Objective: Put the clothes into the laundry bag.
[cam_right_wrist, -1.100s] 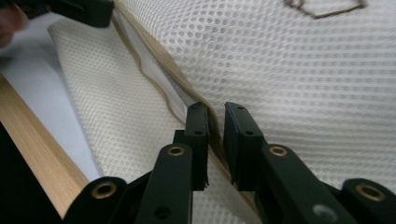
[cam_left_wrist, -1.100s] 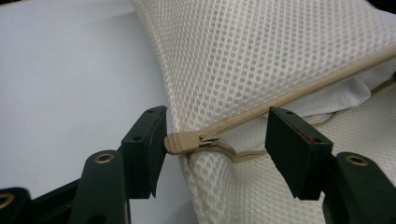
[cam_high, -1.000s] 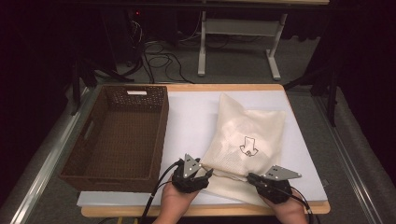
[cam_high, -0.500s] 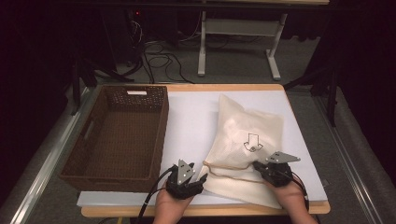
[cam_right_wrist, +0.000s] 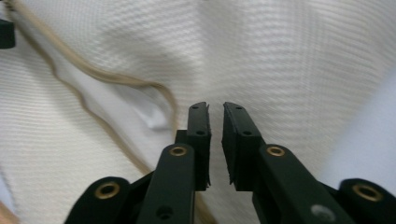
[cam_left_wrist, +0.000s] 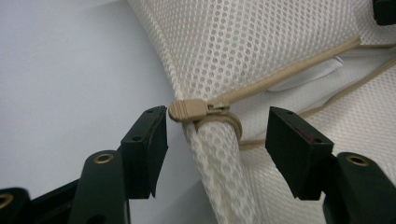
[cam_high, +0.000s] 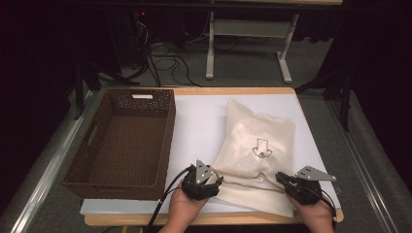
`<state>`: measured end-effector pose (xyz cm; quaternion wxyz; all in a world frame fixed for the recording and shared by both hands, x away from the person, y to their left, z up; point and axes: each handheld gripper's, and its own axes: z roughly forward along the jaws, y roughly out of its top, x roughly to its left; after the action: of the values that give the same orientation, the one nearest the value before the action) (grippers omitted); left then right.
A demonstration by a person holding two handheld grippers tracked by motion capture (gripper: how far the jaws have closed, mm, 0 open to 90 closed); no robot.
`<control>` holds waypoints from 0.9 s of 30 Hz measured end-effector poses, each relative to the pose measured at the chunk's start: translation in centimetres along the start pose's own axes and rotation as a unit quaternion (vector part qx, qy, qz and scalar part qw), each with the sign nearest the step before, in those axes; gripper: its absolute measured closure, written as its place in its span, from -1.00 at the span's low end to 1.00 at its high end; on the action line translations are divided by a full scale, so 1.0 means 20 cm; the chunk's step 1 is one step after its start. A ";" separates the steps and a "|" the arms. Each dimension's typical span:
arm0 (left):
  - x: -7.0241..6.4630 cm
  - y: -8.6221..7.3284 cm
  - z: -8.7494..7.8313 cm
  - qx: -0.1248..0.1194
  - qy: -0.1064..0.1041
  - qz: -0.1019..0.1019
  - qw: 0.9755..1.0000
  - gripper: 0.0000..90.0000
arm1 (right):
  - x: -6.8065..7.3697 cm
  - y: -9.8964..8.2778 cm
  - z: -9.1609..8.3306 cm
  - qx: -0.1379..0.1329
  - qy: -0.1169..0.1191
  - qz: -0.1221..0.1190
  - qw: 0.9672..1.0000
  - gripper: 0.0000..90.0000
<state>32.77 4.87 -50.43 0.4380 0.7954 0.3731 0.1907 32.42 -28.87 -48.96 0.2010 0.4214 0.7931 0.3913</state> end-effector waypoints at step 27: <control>-0.01 -0.08 0.00 0.025 -0.005 -0.004 1.000 0.40 | -0.17 0.00 0.07 0.033 -0.053 0.011 0.998 1.00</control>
<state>31.95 5.23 -51.82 0.4205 0.8056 0.3787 0.1756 35.28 -31.01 -49.89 0.2241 0.4568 0.7889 0.3446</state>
